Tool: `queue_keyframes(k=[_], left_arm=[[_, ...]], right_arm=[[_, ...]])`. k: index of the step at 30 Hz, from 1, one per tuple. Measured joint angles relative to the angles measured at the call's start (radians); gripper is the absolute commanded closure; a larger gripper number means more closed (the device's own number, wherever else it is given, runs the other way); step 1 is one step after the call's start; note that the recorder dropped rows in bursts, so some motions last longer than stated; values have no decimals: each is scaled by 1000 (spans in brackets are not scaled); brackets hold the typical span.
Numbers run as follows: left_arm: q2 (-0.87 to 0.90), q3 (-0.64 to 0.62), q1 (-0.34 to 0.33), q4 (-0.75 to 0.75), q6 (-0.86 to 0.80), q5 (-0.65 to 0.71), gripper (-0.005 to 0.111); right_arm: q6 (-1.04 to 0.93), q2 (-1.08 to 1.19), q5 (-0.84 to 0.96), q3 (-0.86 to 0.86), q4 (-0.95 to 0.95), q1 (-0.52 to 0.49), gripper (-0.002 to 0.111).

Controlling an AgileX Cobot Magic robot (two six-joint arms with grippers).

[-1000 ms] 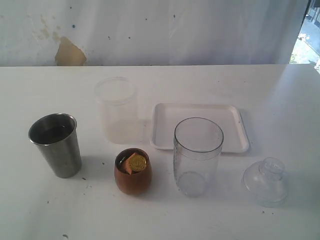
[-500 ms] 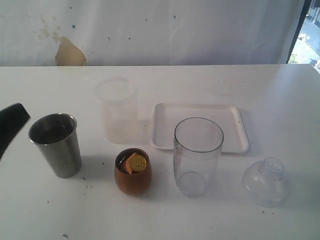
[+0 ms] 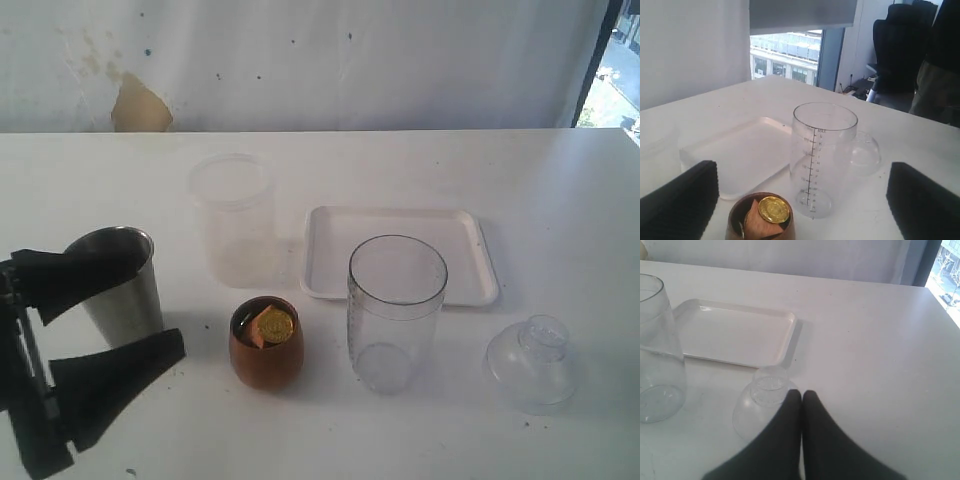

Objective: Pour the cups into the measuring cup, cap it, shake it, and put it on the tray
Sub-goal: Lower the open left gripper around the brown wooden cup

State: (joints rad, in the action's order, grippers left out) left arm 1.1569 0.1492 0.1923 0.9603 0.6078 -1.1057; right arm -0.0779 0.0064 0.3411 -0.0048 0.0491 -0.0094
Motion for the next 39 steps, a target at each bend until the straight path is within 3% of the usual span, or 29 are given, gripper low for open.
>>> queue_keyframes(k=[4,6,11,18,29,39], left_arm=[[93,0,91,-157,-115,15,21],[123,0,107,-196,-148,17,19],[177,23,116,-214,-188,24,1],[241,88,120,-154,-176,27,1],[404,118,228,-159,-217,27,2],[527,180,235,-206,-294,53,2]], right_arm=[[0,0,0,0,0,0,108],[0,0,0,0,0,0,108],[0,0,0,0,0,0,108],[0,0,0,0,0,0,108],[0,0,0,0,0,0,108],[0,0,0,0,0,0,108]])
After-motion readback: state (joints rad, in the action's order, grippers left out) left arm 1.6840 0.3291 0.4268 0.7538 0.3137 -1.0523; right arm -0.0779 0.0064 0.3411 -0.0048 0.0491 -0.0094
